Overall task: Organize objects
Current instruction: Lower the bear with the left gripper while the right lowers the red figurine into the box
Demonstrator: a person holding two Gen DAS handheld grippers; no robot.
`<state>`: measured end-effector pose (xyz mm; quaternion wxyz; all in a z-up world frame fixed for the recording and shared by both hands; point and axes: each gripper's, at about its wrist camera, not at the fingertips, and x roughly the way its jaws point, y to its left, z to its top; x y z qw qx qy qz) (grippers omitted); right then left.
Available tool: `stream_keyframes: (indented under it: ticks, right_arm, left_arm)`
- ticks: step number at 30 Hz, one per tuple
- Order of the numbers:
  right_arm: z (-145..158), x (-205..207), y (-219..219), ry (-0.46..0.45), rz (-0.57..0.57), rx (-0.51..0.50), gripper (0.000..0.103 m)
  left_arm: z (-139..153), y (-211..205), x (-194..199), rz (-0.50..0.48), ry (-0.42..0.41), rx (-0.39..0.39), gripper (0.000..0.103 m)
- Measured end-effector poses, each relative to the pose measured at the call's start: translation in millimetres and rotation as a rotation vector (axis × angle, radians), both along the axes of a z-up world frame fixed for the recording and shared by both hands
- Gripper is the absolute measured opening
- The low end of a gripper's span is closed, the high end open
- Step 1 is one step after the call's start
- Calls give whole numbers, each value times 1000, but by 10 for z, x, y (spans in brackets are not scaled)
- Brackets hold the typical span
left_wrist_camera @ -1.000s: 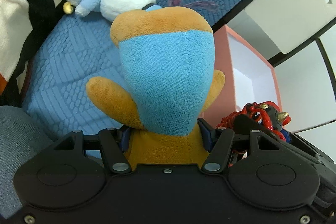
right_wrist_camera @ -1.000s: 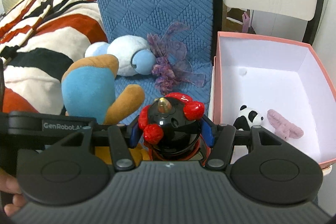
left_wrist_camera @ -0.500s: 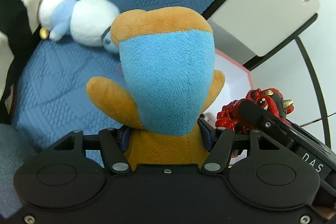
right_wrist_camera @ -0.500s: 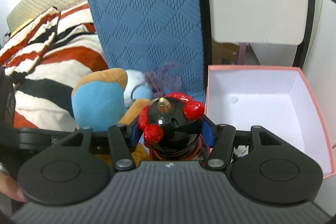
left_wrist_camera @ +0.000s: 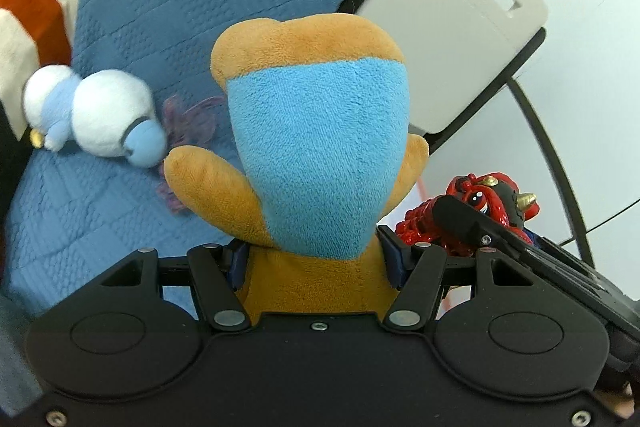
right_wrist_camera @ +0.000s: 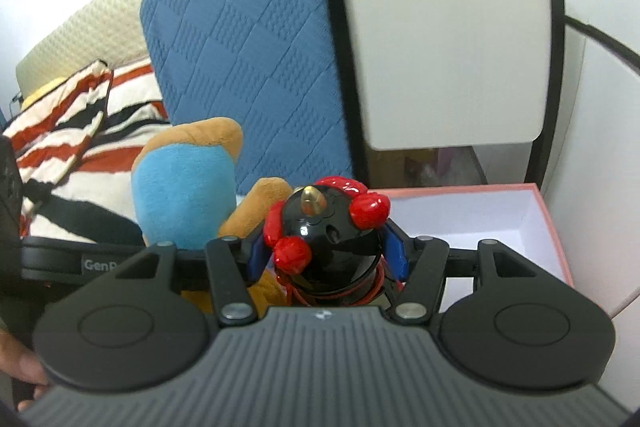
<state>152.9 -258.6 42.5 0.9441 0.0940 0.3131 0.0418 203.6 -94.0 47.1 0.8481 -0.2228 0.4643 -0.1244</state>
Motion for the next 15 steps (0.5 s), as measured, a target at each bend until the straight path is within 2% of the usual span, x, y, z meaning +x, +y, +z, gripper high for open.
stream_keyframes:
  ticks: [3, 8, 15]
  right_arm:
    - [56, -2, -148, -13, -2, 4, 60]
    - [47, -28, -444, -17, -15, -2, 60]
    - [-223, -46, -892, 18, -85, -1, 60]
  left_arm:
    - [96, -186, 48, -13, -17, 9, 61]
    - [92, -460, 136, -22, -35, 38, 61]
    - [-175, -919, 336, -67, -4, 59, 61]
